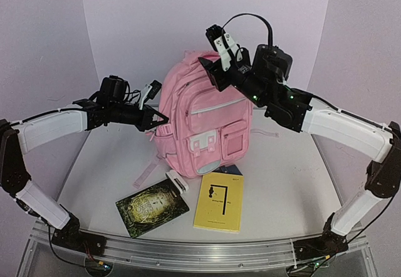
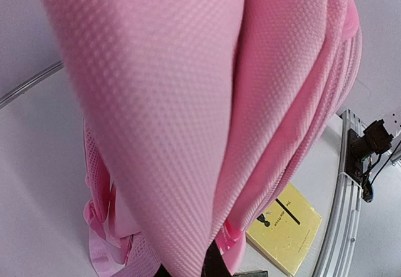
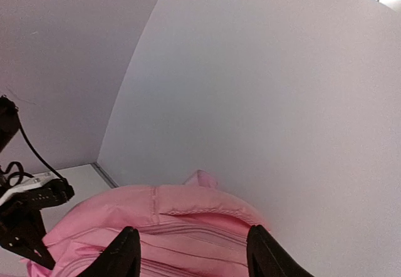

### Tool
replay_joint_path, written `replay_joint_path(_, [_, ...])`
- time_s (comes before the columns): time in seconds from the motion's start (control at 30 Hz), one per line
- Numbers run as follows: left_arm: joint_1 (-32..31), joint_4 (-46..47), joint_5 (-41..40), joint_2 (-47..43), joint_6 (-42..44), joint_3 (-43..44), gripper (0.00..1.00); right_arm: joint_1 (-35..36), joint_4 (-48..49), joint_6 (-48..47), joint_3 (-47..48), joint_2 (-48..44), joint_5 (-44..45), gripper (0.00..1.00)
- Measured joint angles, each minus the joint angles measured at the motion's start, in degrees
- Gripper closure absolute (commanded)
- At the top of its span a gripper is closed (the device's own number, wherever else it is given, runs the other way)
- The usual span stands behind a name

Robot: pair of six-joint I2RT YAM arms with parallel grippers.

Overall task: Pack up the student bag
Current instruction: Unzip the student bag at the center of the board.

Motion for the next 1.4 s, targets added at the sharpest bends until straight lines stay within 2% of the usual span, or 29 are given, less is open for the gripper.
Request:
replay_joint_path(0.23, [-1.99, 0.28, -2.29, -1.37, 2.00, -0.80, 1.00, 1.80, -9.47, -1.36, 4.18, 3.84, -5.25, 0.19])
replay_joint_path(0.57, [-2.54, -0.66, -3.39, -2.09, 3.14, -0.80, 1.00, 6.39, -18.11, -8.70, 6.94, 10.14, 3.32, 0.14])
replay_joint_path(0.77, [-2.82, -0.68, -3.48, -2.12, 3.22, -0.80, 1.00, 7.77, -19.90, -11.05, 10.56, 13.61, 11.92, 0.25])
replay_joint_path(0.97, [-2.97, -0.50, -4.46, -2.27, 3.28, -0.80, 1.00, 8.56, -16.26, -13.37, 12.70, 16.95, 21.28, 0.34])
replay_joint_path(1.27, [-3.17, -0.58, -4.84, -2.41, 3.51, -0.80, 1.00, 8.85, -6.34, -17.01, 12.65, 17.69, 28.11, 0.51])
replay_joint_path(1.4, [-3.18, -0.58, -4.83, -2.41, 3.53, -0.80, 1.00, 8.51, -3.12, -17.51, 12.50, 17.69, 28.28, 0.66])
